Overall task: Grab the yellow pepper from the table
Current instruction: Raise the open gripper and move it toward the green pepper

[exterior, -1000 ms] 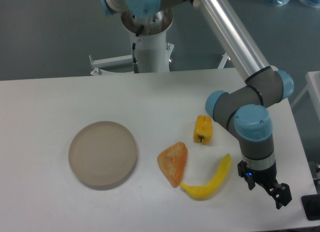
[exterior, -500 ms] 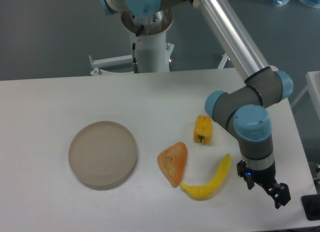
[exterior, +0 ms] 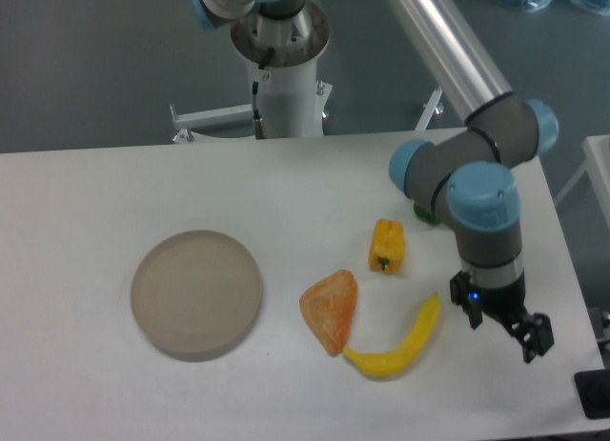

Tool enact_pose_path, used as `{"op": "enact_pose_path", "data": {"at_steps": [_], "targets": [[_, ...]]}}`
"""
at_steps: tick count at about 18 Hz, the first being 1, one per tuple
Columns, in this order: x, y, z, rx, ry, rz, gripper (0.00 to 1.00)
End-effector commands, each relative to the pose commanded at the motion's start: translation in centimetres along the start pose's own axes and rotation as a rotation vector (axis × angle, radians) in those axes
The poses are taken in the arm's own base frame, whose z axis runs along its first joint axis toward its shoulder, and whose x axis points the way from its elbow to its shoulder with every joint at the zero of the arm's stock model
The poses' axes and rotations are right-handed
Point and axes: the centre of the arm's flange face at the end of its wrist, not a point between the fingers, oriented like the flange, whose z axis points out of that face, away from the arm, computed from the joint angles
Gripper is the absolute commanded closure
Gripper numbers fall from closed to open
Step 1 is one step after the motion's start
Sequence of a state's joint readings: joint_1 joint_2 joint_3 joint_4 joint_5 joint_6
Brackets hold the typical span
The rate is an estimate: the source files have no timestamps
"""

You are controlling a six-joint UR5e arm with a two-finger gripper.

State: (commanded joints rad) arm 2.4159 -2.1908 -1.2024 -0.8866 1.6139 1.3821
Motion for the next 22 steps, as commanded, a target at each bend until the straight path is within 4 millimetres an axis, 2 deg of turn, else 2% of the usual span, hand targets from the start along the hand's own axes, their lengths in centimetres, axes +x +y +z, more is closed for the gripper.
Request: {"op": "enact_pose_path", "data": {"at_steps": [5, 6, 9, 15, 19, 21, 22], "targets": [[1.8, 5.2, -3.5, 0.008, 0.079, -0.082, 0.0], [2.3, 6.1, -3.6, 0.005, 0.087, -0.122, 0.0], [2.5, 7.4, -4.6, 0.029, 0.09, -0.243, 0.0], [3.5, 7.2, -4.0, 0.068, 0.125, -0.454, 0.0], [5.1, 6.9, -2.8, 0.054, 0.159, -0.472, 0.0], [5.7, 6.7, -4.3, 0.061, 0.152, -0.475, 0.0], [6.7, 6.9, -4.0, 0.057, 0.167, -0.475, 0.0]]}}
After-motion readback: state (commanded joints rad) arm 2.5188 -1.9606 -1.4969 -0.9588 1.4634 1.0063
